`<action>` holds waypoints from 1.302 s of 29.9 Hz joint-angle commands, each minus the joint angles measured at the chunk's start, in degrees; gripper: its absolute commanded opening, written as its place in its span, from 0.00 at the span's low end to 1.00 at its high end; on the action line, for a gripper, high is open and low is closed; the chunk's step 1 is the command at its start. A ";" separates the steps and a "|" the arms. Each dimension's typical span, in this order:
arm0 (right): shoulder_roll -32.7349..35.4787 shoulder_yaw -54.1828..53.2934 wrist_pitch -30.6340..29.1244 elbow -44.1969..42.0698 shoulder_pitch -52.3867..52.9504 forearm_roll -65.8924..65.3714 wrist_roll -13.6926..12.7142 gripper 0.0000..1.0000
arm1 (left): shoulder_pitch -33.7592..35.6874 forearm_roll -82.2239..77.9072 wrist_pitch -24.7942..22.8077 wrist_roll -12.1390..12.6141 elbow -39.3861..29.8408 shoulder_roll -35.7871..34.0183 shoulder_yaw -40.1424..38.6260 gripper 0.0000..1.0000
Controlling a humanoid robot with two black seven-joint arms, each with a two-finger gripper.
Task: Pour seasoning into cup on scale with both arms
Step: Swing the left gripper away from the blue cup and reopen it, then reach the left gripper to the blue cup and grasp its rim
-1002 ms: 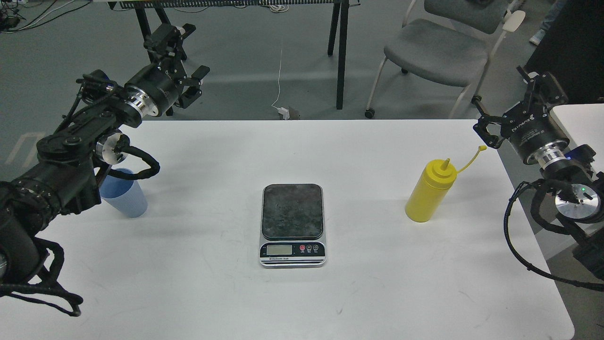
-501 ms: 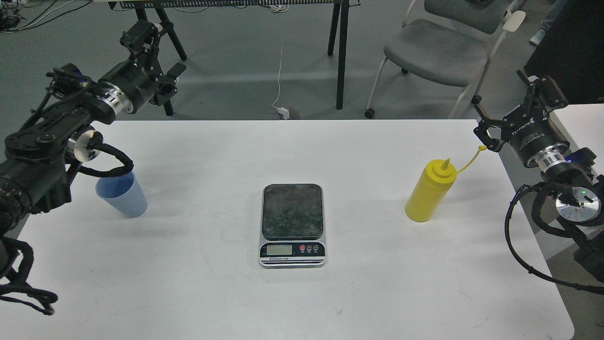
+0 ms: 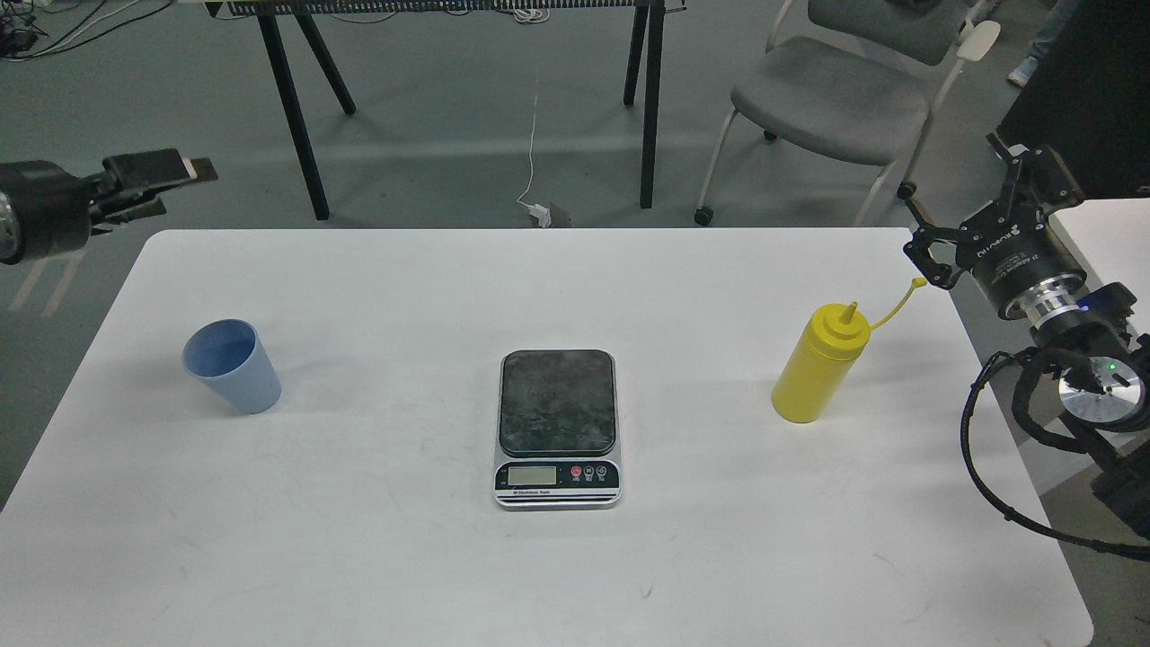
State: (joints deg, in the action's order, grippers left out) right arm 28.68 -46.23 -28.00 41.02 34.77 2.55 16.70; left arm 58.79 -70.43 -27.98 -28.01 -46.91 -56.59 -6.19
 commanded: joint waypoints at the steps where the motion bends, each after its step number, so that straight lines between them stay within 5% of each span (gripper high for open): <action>1: -0.12 0.00 0.00 0.03 0.03 0.00 0.00 0.99 | -2.97 -5.94 2.13 0.01 -1.08 -0.62 0.04 0.99; 15: 0.24 0.00 0.00 0.03 -0.32 0.00 0.00 0.99 | -11.32 -7.44 11.71 0.01 8.76 9.31 0.30 0.99; 35: -0.20 0.00 0.00 -0.06 -0.41 -0.09 0.00 0.99 | -14.40 -7.80 16.89 0.01 14.82 13.52 4.16 0.99; 39: -0.20 0.00 0.00 0.03 -0.50 0.00 0.00 0.99 | -14.40 -7.97 20.24 0.01 17.99 15.72 6.72 0.88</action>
State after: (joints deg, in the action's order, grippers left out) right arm 28.47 -46.23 -28.00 41.00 34.33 2.46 16.70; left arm 44.35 -78.38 -9.59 -28.00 -31.03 -42.16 -1.12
